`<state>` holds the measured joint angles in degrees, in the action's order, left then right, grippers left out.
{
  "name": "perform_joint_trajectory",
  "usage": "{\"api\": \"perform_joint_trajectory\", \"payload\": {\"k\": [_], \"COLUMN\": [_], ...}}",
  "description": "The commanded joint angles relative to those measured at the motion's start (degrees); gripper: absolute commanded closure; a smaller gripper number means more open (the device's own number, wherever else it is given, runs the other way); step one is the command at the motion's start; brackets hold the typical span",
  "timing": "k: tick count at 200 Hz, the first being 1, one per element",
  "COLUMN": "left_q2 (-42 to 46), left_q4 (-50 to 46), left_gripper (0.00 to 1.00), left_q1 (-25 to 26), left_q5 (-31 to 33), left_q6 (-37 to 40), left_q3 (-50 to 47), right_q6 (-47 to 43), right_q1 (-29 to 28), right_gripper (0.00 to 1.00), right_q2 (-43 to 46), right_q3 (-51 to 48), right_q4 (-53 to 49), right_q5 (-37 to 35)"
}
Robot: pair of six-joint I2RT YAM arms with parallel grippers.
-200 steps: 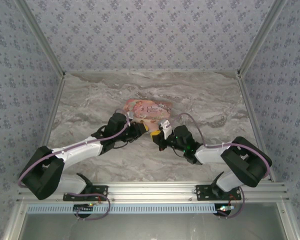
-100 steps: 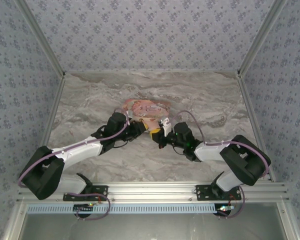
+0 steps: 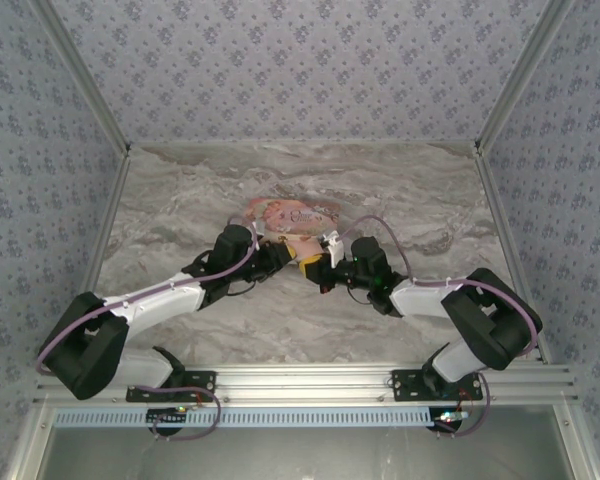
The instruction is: Unlock a padlock with a key
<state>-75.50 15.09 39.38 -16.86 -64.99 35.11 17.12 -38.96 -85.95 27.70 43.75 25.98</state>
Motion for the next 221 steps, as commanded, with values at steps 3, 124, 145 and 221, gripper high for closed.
{"api": "perform_joint_trajectory", "payload": {"k": [3, 124, 145, 221], "left_q2": [0.9, 1.1, 0.7, 1.5], "left_q4": [-0.4, -1.1, -1.2, -0.5], "left_gripper": [0.85, 0.85, 0.85, 0.85], "left_q1": [1.7, 1.6, 1.7, 1.7], "left_q5": [-8.4, -9.4, -9.4, -8.8], "left_q6": [0.9, 0.3, 0.4, 0.0], "left_q3": [1.6, 2.4, 2.6, 1.9], "right_q6": [-1.2, -12.6, -12.9, -7.6], "right_q1": [-0.2, -5.6, -6.0, -2.6], "right_gripper": [1.0, 1.0, 1.0, 1.0], "right_q2": [0.3, 3.7, 3.6, 5.3], "right_q3": [4.2, 4.8, 5.3, 1.1], "right_q4": [4.6, 0.4, 0.1, 5.4], "right_q5": [-1.2, -15.7, -15.6, -13.1]}}
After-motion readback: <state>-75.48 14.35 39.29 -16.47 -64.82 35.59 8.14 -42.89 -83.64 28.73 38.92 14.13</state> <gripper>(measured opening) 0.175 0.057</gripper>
